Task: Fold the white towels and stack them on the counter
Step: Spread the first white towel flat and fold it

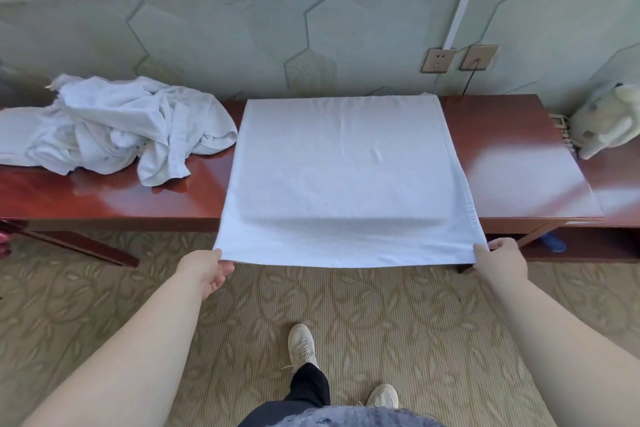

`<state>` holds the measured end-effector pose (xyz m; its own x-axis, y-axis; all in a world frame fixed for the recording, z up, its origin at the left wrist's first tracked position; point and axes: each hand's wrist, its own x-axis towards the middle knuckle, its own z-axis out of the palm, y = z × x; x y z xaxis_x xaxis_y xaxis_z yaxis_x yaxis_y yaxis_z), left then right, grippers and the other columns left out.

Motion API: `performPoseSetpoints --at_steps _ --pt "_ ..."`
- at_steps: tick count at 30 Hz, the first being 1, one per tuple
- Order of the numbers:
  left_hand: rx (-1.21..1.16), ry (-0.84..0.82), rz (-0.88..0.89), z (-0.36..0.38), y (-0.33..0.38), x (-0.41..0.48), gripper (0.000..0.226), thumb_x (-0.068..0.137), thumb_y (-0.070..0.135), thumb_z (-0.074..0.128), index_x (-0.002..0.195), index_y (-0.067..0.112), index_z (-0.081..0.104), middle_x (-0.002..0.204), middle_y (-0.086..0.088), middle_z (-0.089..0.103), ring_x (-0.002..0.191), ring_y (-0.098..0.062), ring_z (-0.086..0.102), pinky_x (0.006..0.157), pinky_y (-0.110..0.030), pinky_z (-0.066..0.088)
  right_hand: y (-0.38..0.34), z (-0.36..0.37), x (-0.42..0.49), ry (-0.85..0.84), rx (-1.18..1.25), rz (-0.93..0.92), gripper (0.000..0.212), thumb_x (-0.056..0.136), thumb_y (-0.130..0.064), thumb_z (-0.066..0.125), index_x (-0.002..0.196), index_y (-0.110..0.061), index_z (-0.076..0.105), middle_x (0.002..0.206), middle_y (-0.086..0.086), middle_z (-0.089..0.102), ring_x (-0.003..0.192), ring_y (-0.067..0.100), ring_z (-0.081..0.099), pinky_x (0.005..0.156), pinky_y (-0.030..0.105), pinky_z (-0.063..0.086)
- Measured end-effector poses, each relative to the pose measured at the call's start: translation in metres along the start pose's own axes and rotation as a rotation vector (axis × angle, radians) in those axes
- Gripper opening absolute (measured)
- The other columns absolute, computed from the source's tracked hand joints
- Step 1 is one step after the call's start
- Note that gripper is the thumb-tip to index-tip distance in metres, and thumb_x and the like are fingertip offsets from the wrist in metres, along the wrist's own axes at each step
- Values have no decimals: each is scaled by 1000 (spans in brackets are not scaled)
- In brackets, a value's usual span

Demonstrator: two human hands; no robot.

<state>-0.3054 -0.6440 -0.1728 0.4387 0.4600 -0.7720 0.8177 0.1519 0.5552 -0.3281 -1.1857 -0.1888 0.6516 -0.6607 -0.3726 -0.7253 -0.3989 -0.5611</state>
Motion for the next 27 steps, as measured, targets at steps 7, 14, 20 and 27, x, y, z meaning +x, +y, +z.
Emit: performPoseSetpoints --at_steps 7,14,20,27 --pt "-205 -52 -70 5 3 3 34 111 17 39 144 11 48 135 -8 63 112 -17 65 68 -24 43 7 0 7 -52 -35 31 21 97 -32 57 93 -12 58 66 7 73 75 32 72 84 44 56" --pt "-283 -40 -61 6 3 7 36 110 17 41 145 14 50 144 0 60 125 -12 62 86 -23 41 1 -3 2 55 23 -79 11 97 -24 59 98 -14 55 80 -1 59 76 27 55 66 36 35" --pt "-284 -28 -30 6 0 12 37 109 13 41 145 10 49 144 -4 60 117 -14 63 89 -25 41 -8 -9 -3 -21 73 -169 7 97 -28 59 93 -23 57 80 4 69 69 26 63 58 32 39" --pt "-217 -8 29 1 7 4 31 107 12 45 136 9 54 135 -7 66 109 -16 65 84 -27 46 -12 -10 9 -75 74 -148 23 97 -36 61 107 -16 63 95 5 71 79 28 71 77 39 55"
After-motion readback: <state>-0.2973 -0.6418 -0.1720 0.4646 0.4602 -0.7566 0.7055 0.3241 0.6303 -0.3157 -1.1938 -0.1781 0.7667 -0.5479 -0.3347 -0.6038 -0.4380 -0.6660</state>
